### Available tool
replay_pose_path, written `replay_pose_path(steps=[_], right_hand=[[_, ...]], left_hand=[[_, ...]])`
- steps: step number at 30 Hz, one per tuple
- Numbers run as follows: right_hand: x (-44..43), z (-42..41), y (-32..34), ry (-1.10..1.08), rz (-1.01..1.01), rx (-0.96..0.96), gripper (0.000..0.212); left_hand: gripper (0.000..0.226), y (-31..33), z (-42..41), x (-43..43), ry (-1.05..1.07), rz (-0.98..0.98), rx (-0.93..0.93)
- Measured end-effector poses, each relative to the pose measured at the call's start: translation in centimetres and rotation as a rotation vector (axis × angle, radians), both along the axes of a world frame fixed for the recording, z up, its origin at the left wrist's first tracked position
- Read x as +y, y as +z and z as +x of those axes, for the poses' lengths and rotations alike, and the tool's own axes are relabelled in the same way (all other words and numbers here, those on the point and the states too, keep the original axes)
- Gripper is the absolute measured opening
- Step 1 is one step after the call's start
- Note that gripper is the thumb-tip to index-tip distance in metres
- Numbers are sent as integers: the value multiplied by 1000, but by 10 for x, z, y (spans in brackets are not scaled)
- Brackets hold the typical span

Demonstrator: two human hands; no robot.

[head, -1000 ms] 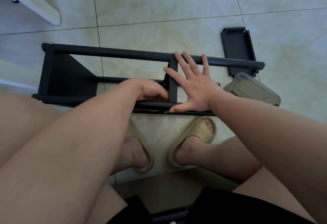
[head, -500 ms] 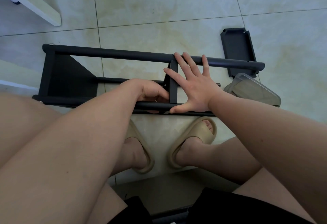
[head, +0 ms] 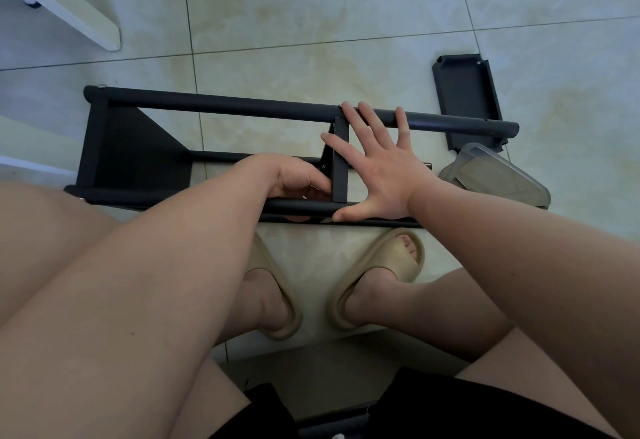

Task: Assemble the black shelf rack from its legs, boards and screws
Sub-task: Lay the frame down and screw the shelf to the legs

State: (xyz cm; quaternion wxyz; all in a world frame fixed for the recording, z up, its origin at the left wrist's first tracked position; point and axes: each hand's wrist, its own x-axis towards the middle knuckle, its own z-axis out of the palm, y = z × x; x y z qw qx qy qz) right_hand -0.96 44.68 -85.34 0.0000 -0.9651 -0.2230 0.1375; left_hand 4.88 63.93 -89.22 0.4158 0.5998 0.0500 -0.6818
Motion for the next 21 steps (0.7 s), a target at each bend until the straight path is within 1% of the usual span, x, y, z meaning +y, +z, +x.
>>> replay_pose_path(steps=[4, 6, 7, 8, 10, 12, 13, 15, 18, 21], right_hand=[[0, 0, 0, 1, -2, 0, 122], [0, 0, -1, 1, -3, -1, 122], [0, 0, -1, 0, -2, -4, 123], [0, 0, -1, 0, -1, -6, 123], [0, 0, -1, 0, 3, -7, 122], [0, 0, -1, 0, 7, -7, 122], [0, 0, -1, 1, 8, -7, 122], [0, 0, -1, 2, 9, -6, 122], [0, 0, 0, 1, 4, -5, 122], [0, 0, 0, 3, -1, -2, 122]], left_hand=[[15, 6, -2, -2, -58, -33, -11], [38, 7, -3, -2, -64, -57, -17], [45, 7, -3, -2, -60, -70, -13], [46, 6, -3, -2, -53, -80, -13], [39, 5, -2, -1, -47, -96, 4], [19, 2, 0, 1, -29, -86, 25], [14, 0, 0, 1, -8, -72, 37], [20, -1, 1, 0, 19, -31, 48], [17, 2, 0, -1, -20, 18, 19], [13, 7, -2, -2, -48, -11, -19]])
